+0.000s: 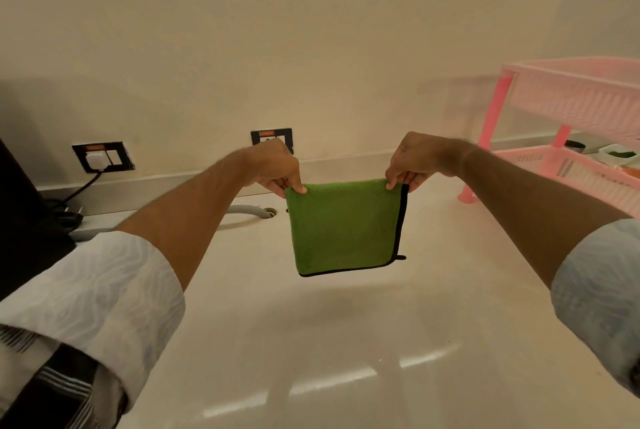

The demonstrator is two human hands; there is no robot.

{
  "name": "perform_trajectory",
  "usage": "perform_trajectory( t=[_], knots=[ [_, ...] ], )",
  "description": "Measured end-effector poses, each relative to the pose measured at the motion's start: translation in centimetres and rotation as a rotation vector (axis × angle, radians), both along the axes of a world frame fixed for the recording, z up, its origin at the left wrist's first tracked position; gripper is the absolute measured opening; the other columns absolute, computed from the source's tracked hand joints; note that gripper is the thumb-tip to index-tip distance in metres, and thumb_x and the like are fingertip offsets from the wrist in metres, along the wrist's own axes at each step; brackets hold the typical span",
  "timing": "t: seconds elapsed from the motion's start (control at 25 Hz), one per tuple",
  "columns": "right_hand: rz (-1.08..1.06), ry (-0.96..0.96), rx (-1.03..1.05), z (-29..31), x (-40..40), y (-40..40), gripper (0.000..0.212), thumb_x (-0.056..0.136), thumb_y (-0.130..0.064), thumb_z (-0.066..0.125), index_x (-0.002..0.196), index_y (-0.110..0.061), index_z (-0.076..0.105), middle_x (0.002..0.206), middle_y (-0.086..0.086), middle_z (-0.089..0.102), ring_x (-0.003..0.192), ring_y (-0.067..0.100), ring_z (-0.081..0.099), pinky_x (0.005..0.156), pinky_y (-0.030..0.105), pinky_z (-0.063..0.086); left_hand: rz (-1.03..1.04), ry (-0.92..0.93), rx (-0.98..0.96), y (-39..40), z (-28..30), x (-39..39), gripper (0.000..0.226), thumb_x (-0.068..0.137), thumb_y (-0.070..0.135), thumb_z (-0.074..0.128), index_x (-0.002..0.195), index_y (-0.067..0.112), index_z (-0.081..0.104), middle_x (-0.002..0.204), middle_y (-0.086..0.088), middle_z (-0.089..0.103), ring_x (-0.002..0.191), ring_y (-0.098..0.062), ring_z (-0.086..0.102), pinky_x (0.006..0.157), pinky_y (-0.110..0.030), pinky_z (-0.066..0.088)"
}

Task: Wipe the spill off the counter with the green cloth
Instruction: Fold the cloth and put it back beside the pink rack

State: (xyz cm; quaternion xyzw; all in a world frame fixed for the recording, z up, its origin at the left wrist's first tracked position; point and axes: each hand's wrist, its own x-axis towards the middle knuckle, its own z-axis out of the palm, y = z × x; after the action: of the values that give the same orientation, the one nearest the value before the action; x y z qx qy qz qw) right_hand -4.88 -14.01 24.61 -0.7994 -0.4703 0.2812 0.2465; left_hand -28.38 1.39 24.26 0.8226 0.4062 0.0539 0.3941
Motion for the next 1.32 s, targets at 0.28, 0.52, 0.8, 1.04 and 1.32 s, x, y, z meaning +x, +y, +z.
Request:
perform_trajectory(
  t=[0.28, 0.52, 0.8, 1.04, 1.32],
  knots=[
    [-0.003, -0.008, 0.006, -1.1, 11.8, -0.7, 0.014, 0.066, -0.002, 0.080, 0.078, 0.003, 0.075, 0.061, 0.007, 0.069, 0.052, 0.013, 0.066, 0.054, 0.026, 0.057, 0.096, -0.022, 0.002, -1.9, -1.2, 11.4, 0.024, 0.066, 0.001, 0.083, 0.085, -0.005, 0.070, 0.083, -0.019, 0.073, 0.071, -0.025, 0.074, 0.061, -0.027, 0.061],
    [-0.005, -0.015, 0.014, -2.5, 20.0, 0.4, 0.015, 0.068, -0.003, 0.079, 0.081, 0.002, 0.076, 0.069, 0.009, 0.073, 0.056, 0.015, 0.068, 0.053, 0.025, 0.056, 0.203, -0.036, 0.041, -2.4, -3.0, 19.7, 0.026, 0.063, 0.004, 0.086, 0.084, -0.003, 0.073, 0.085, -0.016, 0.073, 0.075, -0.025, 0.074, 0.062, -0.027, 0.062],
    [-0.056, 0.002, 0.032, -4.9, 25.4, 4.5, 0.015, 0.067, -0.003, 0.081, 0.080, 0.001, 0.074, 0.073, 0.012, 0.072, 0.059, 0.017, 0.068, 0.051, 0.025, 0.056, 0.296, -0.067, 0.123, 1.0, -5.3, 25.5, 0.030, 0.060, 0.006, 0.087, 0.085, -0.003, 0.074, 0.081, -0.013, 0.074, 0.069, -0.023, 0.074, 0.067, -0.029, 0.062],
    [-0.141, -0.058, 0.196, -6.4, 29.5, 8.9, 0.013, 0.063, -0.006, 0.085, 0.070, -0.003, 0.074, 0.066, 0.008, 0.068, 0.063, 0.022, 0.067, 0.058, 0.030, 0.061, 0.312, -0.122, 0.288, 4.7, -5.9, 29.7, 0.021, 0.060, 0.006, 0.084, 0.076, -0.002, 0.074, 0.082, -0.017, 0.074, 0.076, -0.028, 0.073, 0.076, -0.039, 0.062],
    [-0.115, -0.191, 0.373, -9.3, 32.9, 9.5, 0.013, 0.064, -0.009, 0.083, 0.076, -0.007, 0.079, 0.072, 0.008, 0.072, 0.070, 0.017, 0.066, 0.074, 0.034, 0.059, 0.223, -0.126, 0.491, 6.2, -8.2, 32.5, 0.015, 0.061, 0.014, 0.084, 0.072, 0.008, 0.076, 0.062, 0.003, 0.065, 0.062, -0.009, 0.061, 0.064, -0.025, 0.052]
  ],
)
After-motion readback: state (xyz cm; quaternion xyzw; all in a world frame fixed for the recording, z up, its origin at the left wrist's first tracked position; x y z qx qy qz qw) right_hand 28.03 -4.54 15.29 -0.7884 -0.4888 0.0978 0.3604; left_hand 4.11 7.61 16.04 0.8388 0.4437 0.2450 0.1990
